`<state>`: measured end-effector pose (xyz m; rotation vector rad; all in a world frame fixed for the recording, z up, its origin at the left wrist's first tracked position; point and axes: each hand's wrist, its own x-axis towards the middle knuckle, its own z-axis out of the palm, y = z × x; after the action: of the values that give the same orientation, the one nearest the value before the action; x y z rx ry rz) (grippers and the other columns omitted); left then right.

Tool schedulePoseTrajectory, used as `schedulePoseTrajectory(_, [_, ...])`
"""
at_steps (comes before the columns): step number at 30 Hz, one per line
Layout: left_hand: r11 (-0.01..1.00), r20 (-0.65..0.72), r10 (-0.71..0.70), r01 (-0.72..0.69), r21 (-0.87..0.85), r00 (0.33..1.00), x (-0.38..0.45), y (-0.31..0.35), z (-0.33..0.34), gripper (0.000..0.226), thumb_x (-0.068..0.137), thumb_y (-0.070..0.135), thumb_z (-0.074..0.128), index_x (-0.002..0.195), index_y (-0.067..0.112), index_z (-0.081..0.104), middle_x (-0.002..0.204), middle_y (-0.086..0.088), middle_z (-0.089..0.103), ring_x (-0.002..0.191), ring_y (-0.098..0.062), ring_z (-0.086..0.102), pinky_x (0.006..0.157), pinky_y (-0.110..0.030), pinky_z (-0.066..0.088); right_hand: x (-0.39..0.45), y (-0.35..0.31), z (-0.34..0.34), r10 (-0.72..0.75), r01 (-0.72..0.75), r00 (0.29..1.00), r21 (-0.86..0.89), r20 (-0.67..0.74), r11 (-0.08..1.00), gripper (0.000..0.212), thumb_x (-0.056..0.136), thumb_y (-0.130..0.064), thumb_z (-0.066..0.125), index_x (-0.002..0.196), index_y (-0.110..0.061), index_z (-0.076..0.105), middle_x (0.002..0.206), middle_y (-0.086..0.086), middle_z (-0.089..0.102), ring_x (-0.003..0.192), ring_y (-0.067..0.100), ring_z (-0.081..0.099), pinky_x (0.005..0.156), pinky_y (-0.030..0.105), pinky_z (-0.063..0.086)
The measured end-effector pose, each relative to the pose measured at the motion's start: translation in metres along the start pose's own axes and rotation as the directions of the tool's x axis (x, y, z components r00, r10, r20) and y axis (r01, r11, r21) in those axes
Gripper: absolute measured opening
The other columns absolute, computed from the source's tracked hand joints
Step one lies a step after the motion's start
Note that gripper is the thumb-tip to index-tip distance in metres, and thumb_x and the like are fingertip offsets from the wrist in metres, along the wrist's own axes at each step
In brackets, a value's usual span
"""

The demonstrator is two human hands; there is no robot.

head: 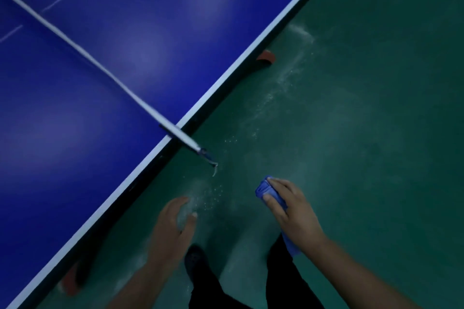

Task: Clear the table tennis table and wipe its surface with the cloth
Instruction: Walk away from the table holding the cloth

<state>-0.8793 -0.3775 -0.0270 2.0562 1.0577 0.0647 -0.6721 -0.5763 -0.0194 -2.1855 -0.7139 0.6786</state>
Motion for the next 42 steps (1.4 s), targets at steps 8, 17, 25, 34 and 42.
schedulePoseTrajectory(8, [0.971,0.051,0.186,-0.175,-0.164,0.981,0.041,0.213,0.105,0.030,0.084,0.041,0.058,0.114,0.041,0.056,0.119,0.011,0.061,0.112,-0.003,0.056,0.102,-0.021,0.038,0.006,0.087,-0.208,0.079,-0.069,0.981,0.064,-0.178,0.996,0.059,0.090,-0.059,0.046,0.132,-0.020,0.063,0.126,-0.016,0.054,0.115,-0.003,0.048,0.096,-0.002,0.025])
schedulePoseTrajectory(17, [0.910,0.068,0.355,-0.328,-0.252,0.932,0.150,0.380,0.170,0.036,0.084,0.039,0.061,0.120,0.036,0.060,0.123,0.019,0.061,0.116,0.003,0.057,0.098,-0.012,0.042,0.078,0.151,-0.340,0.221,-0.168,0.915,0.179,-0.338,0.969,0.038,0.095,-0.042,0.054,0.128,-0.025,0.064,0.123,-0.029,0.053,0.117,-0.012,0.048,0.096,0.000,0.028])
schedulePoseTrajectory(25, [0.906,0.202,0.385,-0.327,-0.269,0.900,0.303,0.464,0.235,0.044,0.082,0.036,0.064,0.121,0.055,0.052,0.126,0.031,0.056,0.121,0.002,0.054,0.102,-0.024,0.042,0.207,0.178,-0.413,0.371,-0.248,0.827,0.318,-0.422,0.915,0.035,0.090,-0.043,0.055,0.121,-0.028,0.065,0.118,-0.030,0.061,0.114,-0.012,0.052,0.094,0.003,0.035])
schedulePoseTrajectory(34, [0.839,0.326,0.537,-0.452,-0.305,0.778,0.512,0.675,0.329,0.034,0.081,0.048,0.056,0.114,0.043,0.057,0.121,0.022,0.061,0.116,0.007,0.054,0.101,-0.012,0.038,0.386,0.223,-0.598,0.428,-0.293,0.699,0.316,-0.573,0.902,0.037,0.094,-0.038,0.054,0.127,-0.023,0.064,0.120,-0.020,0.061,0.112,-0.018,0.049,0.090,-0.003,0.030])
schedulePoseTrajectory(42, [0.789,0.282,0.603,-0.506,-0.347,0.746,0.663,0.871,0.458,0.038,0.083,0.045,0.057,0.121,0.042,0.055,0.129,0.018,0.058,0.123,-0.004,0.054,0.108,-0.026,0.040,0.550,0.316,-0.769,0.412,-0.253,0.691,0.335,-0.594,0.907,0.048,0.093,-0.047,0.049,0.131,-0.021,0.062,0.125,-0.013,0.061,0.118,-0.011,0.048,0.096,0.000,0.031])
